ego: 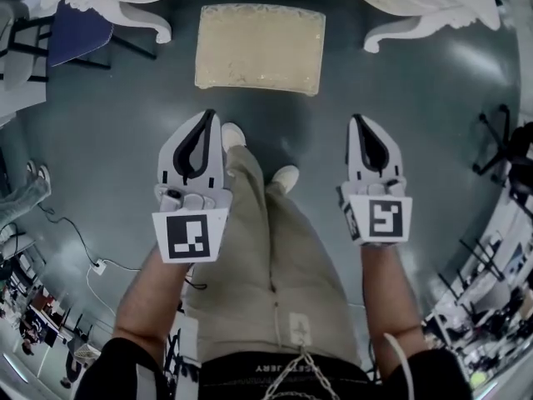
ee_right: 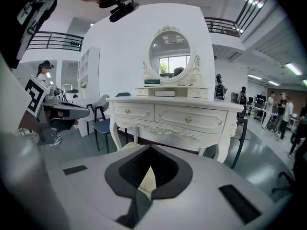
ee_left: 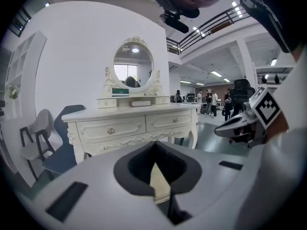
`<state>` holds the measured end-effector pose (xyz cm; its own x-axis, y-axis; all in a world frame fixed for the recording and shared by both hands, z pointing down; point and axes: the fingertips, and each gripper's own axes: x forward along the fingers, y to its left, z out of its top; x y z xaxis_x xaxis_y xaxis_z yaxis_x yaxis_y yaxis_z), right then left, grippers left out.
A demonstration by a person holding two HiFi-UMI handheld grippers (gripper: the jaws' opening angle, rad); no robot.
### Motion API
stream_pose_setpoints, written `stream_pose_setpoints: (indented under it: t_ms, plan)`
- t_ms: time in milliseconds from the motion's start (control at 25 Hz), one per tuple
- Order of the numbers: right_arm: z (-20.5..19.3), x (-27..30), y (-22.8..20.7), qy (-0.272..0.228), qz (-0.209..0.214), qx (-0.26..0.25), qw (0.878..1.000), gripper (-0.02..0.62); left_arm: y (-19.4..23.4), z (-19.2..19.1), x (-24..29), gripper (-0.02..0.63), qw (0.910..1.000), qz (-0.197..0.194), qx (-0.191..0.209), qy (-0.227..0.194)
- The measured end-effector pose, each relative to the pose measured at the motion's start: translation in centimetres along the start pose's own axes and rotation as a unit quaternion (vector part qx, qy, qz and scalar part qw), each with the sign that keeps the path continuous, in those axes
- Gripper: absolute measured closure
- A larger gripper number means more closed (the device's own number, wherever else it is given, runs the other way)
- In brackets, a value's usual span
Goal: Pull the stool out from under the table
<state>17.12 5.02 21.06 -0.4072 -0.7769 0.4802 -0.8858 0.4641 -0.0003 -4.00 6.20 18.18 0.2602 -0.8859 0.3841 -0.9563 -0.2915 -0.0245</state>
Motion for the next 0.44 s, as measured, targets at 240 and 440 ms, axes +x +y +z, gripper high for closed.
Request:
stream_pose_setpoints:
  t_ms: [240,440]
  plan:
    - [-0.2,-0.4,-0.2,-0.005,0.007,0.003,1.000,0.594,-0.7,-0.9,0.5,0.603,0.9996,0.006,0.025,0.014]
    - [-1.3,-0.6,0.4,0.000,0.029,-0.006,1.000,0.594,-0.9,-0.9,0.5,0.603,0.9994,0.029,0.015,0.010]
